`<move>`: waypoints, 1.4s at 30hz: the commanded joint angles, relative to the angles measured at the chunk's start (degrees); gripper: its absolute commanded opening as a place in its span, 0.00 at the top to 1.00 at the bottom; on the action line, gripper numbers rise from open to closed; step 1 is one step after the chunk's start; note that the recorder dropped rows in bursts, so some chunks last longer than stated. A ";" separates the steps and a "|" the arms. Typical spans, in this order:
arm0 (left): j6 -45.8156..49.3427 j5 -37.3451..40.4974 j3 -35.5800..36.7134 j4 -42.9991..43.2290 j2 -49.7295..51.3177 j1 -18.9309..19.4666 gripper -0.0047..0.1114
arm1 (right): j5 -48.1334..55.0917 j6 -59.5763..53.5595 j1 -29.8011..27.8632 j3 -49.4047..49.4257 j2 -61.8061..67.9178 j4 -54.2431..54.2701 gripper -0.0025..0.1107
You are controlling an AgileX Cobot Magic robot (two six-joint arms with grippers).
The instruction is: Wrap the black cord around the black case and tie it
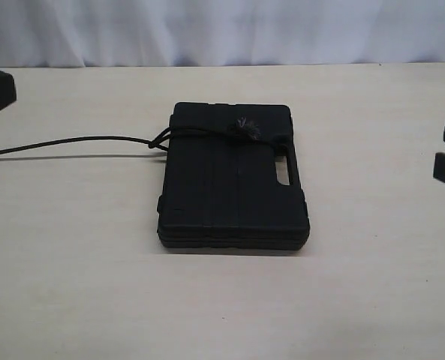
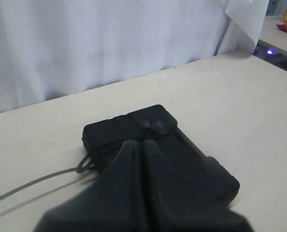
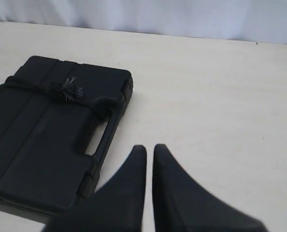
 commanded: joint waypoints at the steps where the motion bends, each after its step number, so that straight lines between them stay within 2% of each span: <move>1: 0.18 -1.37 0.37 -0.66 -2.27 -0.07 0.96 | -0.48 -0.32 -0.07 3.06 -3.60 -0.55 0.94; 16: 0.18 -1.37 0.37 -0.66 -2.27 -0.07 0.96 | -1.94 -0.32 0.45 6.28 -8.66 -0.55 0.94; 20: 0.18 -1.37 0.37 -0.66 -2.27 -0.07 0.96 | -5.13 -0.22 0.45 13.58 -16.19 -0.10 0.94; 26: 0.18 -1.37 0.37 -0.66 -2.27 -0.07 0.96 | -21.54 -0.36 0.45 29.80 -30.70 0.97 0.94; 27: 0.18 -1.37 0.37 -0.66 -2.27 -0.07 0.96 | -8.91 -0.36 0.33 29.80 -38.76 0.70 0.94; 28: 0.18 -1.37 0.37 -0.66 -2.27 -0.07 0.96 | -5.06 -0.36 -0.08 29.80 -43.32 0.70 0.94; 30: 0.18 -0.88 0.37 -0.66 -2.71 -0.07 0.96 | -2.28 -0.83 -2.35 29.80 -43.53 -1.32 0.94; 35: 0.18 -1.22 0.26 -0.71 -3.11 -0.07 0.96 | -1.04 -3.32 -9.39 29.80 -43.53 -2.13 0.94; 42: 0.18 -1.20 0.26 -0.72 -3.26 -0.07 0.96 | -0.06 -3.32 -8.63 29.80 -43.53 -1.87 0.94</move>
